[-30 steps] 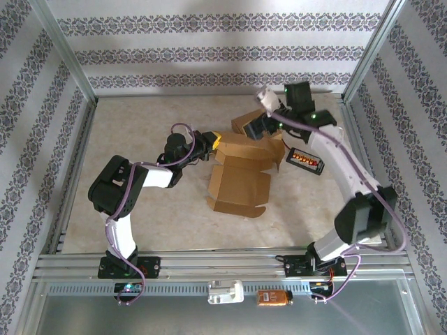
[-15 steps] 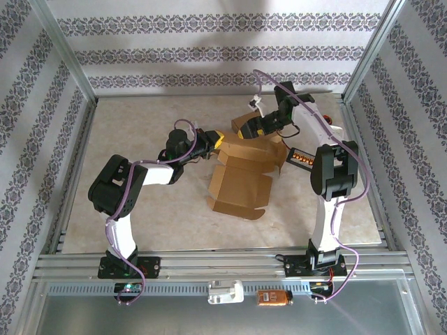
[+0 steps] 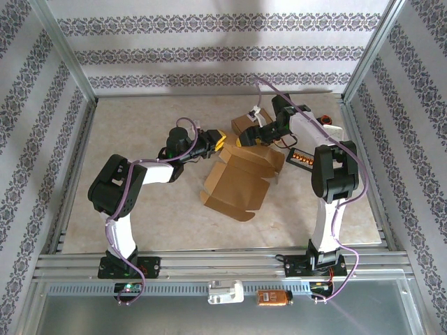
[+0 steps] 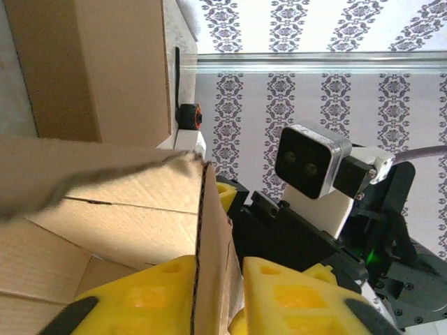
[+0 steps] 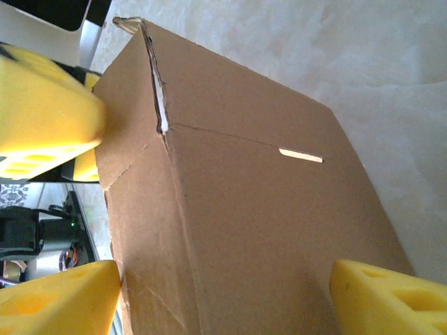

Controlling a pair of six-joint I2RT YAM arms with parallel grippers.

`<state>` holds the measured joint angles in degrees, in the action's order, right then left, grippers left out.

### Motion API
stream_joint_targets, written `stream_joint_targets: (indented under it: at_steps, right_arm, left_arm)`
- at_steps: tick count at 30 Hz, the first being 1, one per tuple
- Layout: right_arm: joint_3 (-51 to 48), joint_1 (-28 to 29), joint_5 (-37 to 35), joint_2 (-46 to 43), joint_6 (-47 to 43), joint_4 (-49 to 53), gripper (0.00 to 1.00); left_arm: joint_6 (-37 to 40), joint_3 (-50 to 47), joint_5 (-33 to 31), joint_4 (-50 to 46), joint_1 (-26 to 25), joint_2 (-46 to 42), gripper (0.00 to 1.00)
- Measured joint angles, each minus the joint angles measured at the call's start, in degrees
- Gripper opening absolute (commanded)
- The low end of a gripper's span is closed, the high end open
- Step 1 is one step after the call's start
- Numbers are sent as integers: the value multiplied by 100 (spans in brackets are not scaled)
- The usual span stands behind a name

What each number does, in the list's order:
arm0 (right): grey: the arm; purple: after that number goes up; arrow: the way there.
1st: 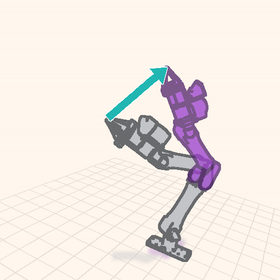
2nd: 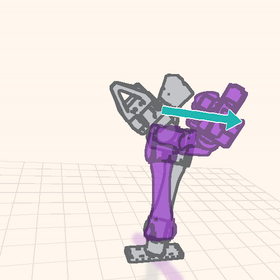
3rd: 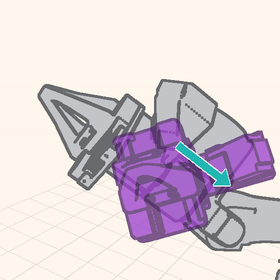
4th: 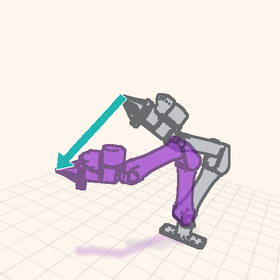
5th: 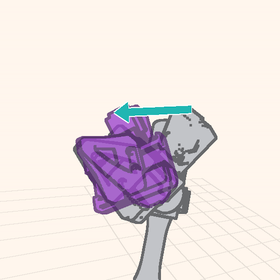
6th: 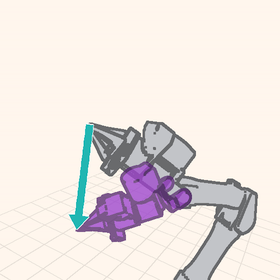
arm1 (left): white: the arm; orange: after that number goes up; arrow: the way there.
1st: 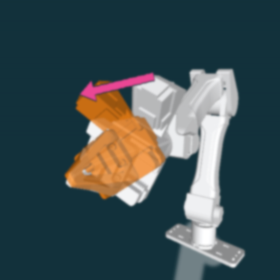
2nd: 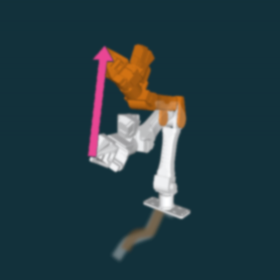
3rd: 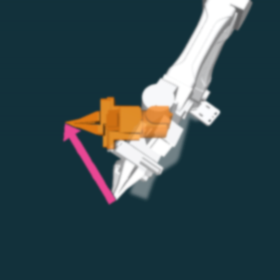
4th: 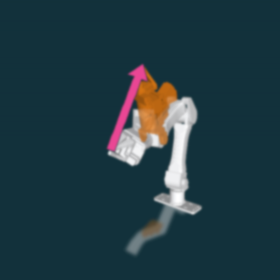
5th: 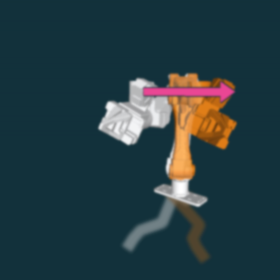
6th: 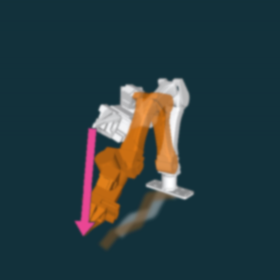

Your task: Fold the paper box

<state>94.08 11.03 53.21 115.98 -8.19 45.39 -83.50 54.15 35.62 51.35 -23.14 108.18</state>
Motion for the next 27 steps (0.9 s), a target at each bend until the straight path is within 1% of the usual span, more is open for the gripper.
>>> stream_joint_targets:
  at_steps: [2, 3, 9, 12, 14, 17, 22, 24, 27]
  right_arm:
    - [0, -2, -2, 0, 83, -48, 77]
    - [0, -2, -2, 0, 103, -74, 76]
    - [0, -2, -4, 0, 208, -116, 74]
    - [0, -2, -7, 0, 210, -116, 73]
    - [0, -2, -7, 0, 208, -114, 73]
    - [0, -2, -28, 0, 208, -114, 73]
    - [0, -2, -61, 0, 208, -114, 73]
    - [0, -2, -92, 0, 208, -116, 72]
    - [0, -2, -111, 0, 208, -107, 72]
  left_arm:
    - [101, 9, -2, -74, 0, 0, 36]
    - [146, 11, -4, -129, 0, 0, 38]
    - [341, 11, -28, -400, 28, 0, 40]
    - [308, 0, -140, -407, 37, 0, 39]
    - [166, -39, -203, -219, 37, 39, 37]
    - [-168, -39, -240, 269, 31, 280, 34]
    - [-942, -15, -321, 1134, -103, 820, 26]
    - [-1235, -7, -422, 1412, -216, 960, 25]
    - [-1458, 24, -573, 1539, -389, 979, 25]
